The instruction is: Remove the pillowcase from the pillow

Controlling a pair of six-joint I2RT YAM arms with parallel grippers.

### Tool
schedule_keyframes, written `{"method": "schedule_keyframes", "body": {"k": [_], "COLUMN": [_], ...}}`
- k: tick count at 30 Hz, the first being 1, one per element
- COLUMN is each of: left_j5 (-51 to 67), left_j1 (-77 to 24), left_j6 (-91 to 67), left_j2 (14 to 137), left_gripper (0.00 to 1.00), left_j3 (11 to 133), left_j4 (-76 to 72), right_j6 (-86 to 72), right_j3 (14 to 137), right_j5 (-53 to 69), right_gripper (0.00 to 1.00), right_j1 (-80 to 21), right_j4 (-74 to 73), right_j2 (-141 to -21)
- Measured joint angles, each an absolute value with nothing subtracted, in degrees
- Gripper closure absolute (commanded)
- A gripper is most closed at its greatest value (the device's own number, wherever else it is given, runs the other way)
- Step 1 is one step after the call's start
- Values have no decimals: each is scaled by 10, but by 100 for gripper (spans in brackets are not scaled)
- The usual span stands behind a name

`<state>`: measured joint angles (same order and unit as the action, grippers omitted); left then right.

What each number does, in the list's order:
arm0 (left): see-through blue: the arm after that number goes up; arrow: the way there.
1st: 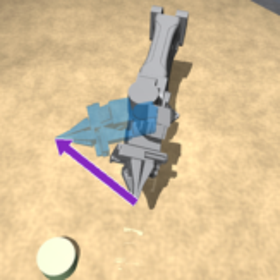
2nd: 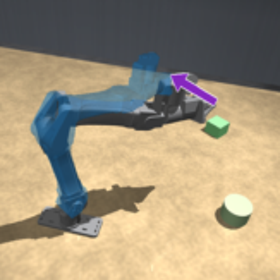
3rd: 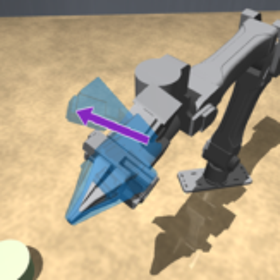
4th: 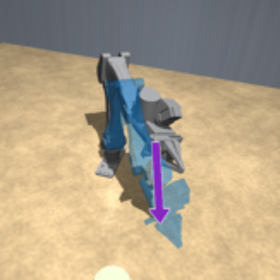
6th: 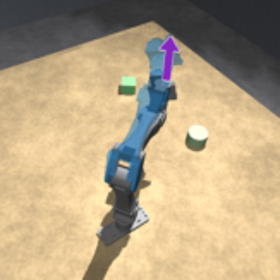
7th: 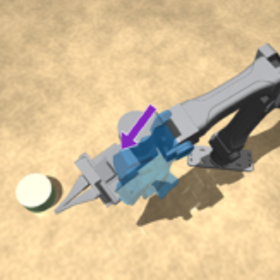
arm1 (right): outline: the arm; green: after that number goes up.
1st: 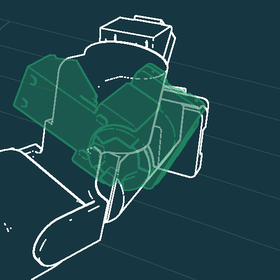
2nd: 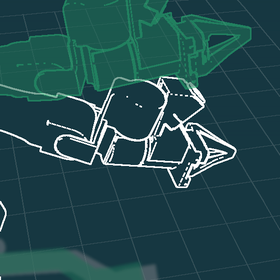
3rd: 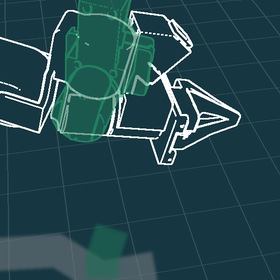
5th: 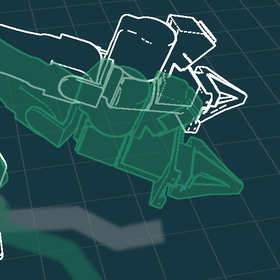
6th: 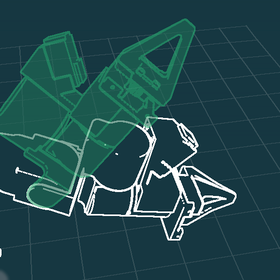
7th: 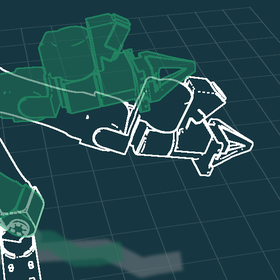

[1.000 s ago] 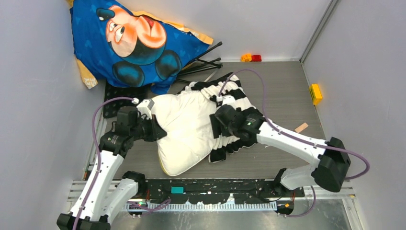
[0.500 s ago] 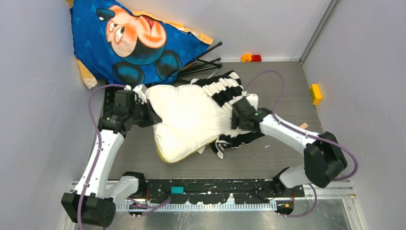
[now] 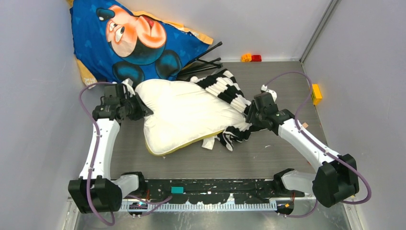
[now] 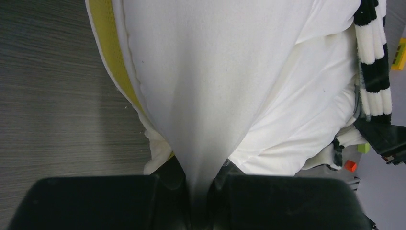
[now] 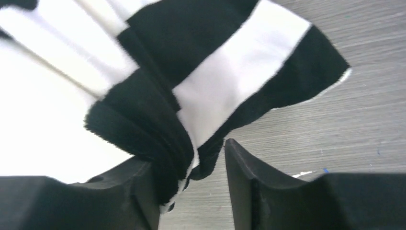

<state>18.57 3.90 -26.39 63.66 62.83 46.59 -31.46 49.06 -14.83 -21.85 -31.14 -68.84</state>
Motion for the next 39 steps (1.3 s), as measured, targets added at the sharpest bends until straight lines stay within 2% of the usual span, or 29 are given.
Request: {"method": "schedule_keyframes", "body": {"k": [1,2,5,6,10,11,15,22,27,33,39], "left_j5": [190,193,192,187,145,134,73,-14,-70,-130,-190], "left_j1": [39,39,36,34,5,-6,-92,-301,-438,-557,-659], "left_j6": [-265,-265,-260,-253,-233,-227,-211,-155,-124,-119,-118], "left_j2": [642,649,671,676,684,684,669,625,625,669,764], "left_gripper": [98,92,59,51,13,8,5,4,0,0,0], "left_j3": [628,628,628,628,641,647,671,705,707,695,691], "left_j4": [463,461,463,464,493,500,509,508,504,490,469], "right_j6": [-314,-312,-314,-313,-314,-313,-311,-303,-303,-303,-304], "right_j3": [491,491,494,496,512,515,522,523,523,521,486], "right_j5": [-131,-117,-58,-46,-2,7,34,41,34,10,-26], "right_gripper": [68,74,88,93,100,100,99,98,96,96,96], "right_j1": [-217,-216,-213,-213,-212,-211,-210,-209,-209,-209,-209], "right_j4": [-309,-307,-302,-302,-302,-302,-307,-323,-331,-337,-322], "right_j2": [-688,-688,-688,-688,-688,-688,-684,-668,-666,-665,-671]}}
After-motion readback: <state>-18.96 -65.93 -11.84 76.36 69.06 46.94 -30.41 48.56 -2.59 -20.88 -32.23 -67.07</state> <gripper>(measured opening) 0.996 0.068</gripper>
